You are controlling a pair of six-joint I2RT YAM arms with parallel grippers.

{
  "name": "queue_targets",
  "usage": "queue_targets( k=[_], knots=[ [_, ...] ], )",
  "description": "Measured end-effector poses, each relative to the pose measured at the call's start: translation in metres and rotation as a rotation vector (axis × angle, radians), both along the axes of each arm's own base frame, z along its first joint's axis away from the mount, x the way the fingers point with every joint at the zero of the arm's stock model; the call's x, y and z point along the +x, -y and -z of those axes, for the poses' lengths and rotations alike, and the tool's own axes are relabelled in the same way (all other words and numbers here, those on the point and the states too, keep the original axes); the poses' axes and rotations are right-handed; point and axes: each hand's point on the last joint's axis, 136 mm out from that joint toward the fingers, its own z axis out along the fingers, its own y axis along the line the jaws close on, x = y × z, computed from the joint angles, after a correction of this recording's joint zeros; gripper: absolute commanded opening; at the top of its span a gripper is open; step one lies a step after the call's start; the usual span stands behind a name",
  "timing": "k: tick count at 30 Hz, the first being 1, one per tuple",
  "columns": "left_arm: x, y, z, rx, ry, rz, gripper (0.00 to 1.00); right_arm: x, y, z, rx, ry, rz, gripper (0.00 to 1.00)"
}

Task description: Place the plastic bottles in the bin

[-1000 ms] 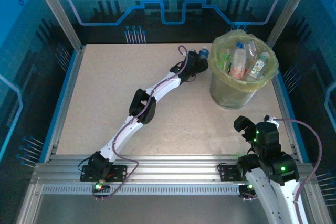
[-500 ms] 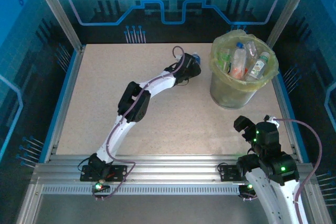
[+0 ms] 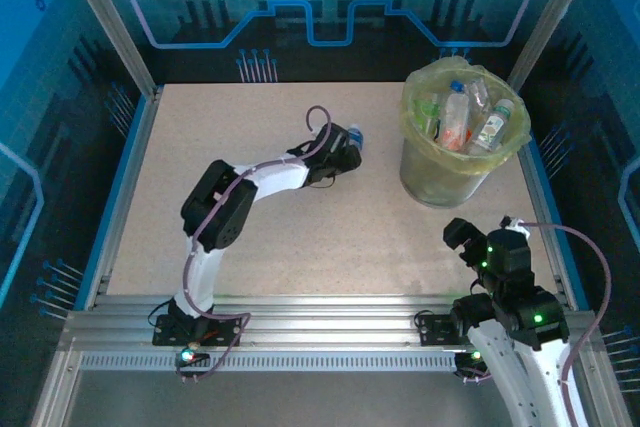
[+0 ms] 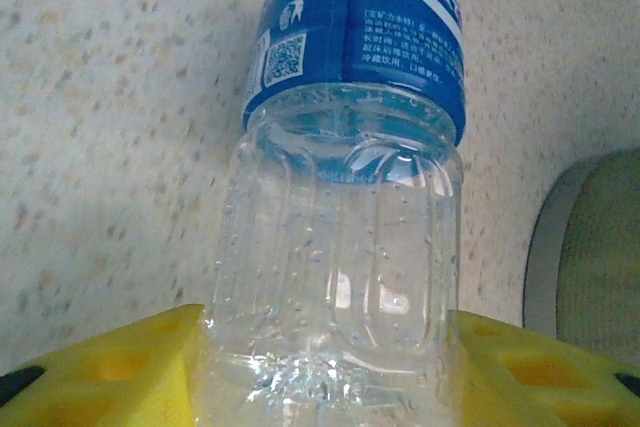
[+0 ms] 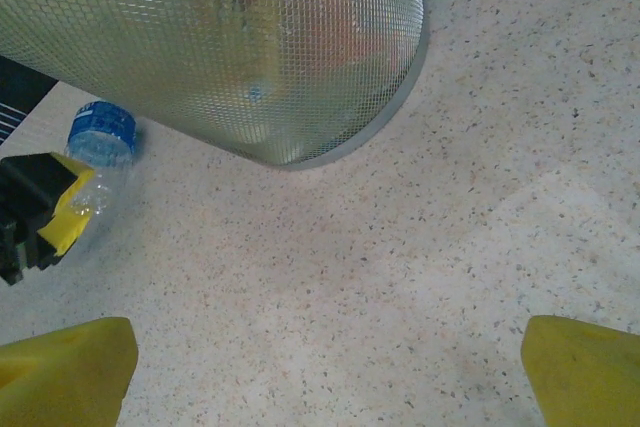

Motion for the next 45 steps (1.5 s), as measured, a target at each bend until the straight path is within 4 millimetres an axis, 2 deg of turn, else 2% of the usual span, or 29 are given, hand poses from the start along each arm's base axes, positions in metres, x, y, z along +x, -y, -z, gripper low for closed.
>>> queue_targets(
  k=[4,10,13,16,22,28,30,33,35,38,42,45],
  knots=[
    [-0.019,-0.004,-0.012,-0.013,0.038,0.037,0.27,0.004,-0.003,0.001,-0.006,-0.016,-0.019,1.0],
    [-0.035,-0.01,-0.055,-0.051,0.145,0.084,0.27,0.007,-0.004,0.002,-0.019,-0.023,-0.029,1.0],
    [-0.043,-0.014,-0.086,-0.065,0.203,0.1,0.27,0.007,-0.004,-0.001,-0.023,-0.018,-0.031,1.0],
    [-0.051,-0.017,-0.125,-0.076,0.28,0.114,0.27,0.007,-0.001,-0.01,-0.037,0.0,-0.027,1.0],
    [-0.075,-0.022,-0.202,-0.091,0.412,0.133,0.28,-0.001,0.008,-0.044,-0.073,0.065,-0.003,1.0],
    [-0.088,-0.001,-0.282,-0.149,0.515,0.165,0.28,-0.016,0.02,-0.089,-0.093,0.156,0.038,1.0],
    [-0.092,0.013,-0.311,-0.186,0.55,0.184,0.28,-0.021,0.025,-0.102,-0.099,0.183,0.054,1.0],
    [-0.093,0.038,-0.337,-0.229,0.582,0.214,0.28,-0.027,0.03,-0.112,-0.111,0.202,0.072,1.0],
    [-0.089,0.056,-0.342,-0.241,0.586,0.231,0.28,-0.031,0.033,-0.117,-0.118,0.209,0.082,1.0],
    [-0.078,0.084,-0.333,-0.245,0.56,0.254,0.28,-0.035,0.036,-0.121,-0.13,0.214,0.093,1.0],
    [-0.061,0.12,-0.299,-0.237,0.481,0.279,0.28,-0.037,0.037,-0.118,-0.139,0.198,0.094,1.0],
    [-0.05,0.139,-0.274,-0.224,0.423,0.284,0.3,-0.038,0.037,-0.116,-0.141,0.19,0.093,1.0]
  ],
)
